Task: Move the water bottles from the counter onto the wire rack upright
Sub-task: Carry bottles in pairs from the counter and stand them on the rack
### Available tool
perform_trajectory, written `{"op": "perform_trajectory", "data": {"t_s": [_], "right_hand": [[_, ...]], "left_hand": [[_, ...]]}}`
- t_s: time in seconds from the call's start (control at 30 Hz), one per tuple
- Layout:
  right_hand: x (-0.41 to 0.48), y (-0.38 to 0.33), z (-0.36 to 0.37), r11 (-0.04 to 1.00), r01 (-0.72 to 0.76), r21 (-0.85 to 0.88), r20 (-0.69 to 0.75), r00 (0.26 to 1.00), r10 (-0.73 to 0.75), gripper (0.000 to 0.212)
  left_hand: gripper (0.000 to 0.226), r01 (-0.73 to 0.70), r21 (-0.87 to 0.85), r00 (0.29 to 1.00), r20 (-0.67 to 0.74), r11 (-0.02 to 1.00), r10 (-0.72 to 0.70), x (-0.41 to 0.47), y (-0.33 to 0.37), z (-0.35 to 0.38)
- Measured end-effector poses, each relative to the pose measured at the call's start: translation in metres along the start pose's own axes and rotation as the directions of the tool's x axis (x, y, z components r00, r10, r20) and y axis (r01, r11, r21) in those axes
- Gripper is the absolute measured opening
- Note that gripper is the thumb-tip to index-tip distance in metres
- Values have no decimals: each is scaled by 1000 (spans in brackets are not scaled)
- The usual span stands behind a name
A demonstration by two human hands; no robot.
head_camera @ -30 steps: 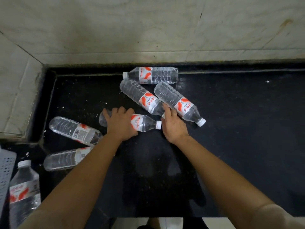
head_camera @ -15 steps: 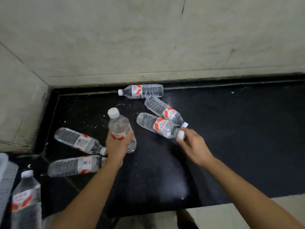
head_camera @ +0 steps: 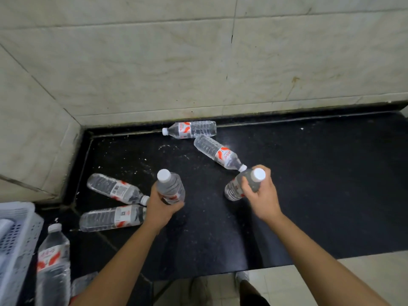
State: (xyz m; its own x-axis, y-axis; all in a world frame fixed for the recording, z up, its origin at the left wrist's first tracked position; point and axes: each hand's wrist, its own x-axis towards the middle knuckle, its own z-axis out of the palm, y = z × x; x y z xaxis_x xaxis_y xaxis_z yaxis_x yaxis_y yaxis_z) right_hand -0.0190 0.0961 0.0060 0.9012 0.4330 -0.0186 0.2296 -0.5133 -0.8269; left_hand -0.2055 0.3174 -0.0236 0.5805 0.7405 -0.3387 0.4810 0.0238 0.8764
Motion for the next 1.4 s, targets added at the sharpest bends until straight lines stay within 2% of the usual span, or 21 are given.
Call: {"op": "perform_trajectory", "data": {"t_s": [0.1,0.2,0.43,0.53,0.63,0.8,0.93,1.07,1.2,1.33,1.4], "right_hand": [[-4,-2,12,999,-13,32,58,998,11,80],[-6,-4,27,999,-40,3,95,995,40,93],[-9,-1,-2,964,-234,124,108,969,222,84],[-21,-4,-30,952,-276,131,28,961,275,78],[-29,-10,-62,951,-253,176,-108,956,274,75],[-56,-14,-134,936,-90,339,-216,961,171,62],[-85,-13,-199,874,14,487,-299,942,151,53],[-112,6,-253,805,87,586,-418,884,209,53],[-138,46,-301,702,96,706,-422,853,307,60],[-169,86,-363,553,169,816,-433,813,390,56],[-188,108,-402,547,195,814,-459,792,402,53]], "left_hand": [[88,-43,25,997,60,999,42,-1,2,-6],[73,-46,-30,999,-2,999,46,3,11,-9],[54,5,-119,1000,-28,993,-8,-21,34,-14],[51,-32,-161,999,-4,986,32,-36,62,-11],[57,-106,-188,988,88,976,125,-46,101,0],[84,-193,-315,918,276,929,285,-67,153,46],[88,-154,-417,850,406,896,335,-98,184,105],[76,-89,-483,769,523,871,369,-152,216,166],[62,15,-475,671,657,880,344,-200,232,223],[77,31,-378,607,742,925,283,-250,245,295],[84,17,-368,592,753,930,287,-277,252,339]]}}
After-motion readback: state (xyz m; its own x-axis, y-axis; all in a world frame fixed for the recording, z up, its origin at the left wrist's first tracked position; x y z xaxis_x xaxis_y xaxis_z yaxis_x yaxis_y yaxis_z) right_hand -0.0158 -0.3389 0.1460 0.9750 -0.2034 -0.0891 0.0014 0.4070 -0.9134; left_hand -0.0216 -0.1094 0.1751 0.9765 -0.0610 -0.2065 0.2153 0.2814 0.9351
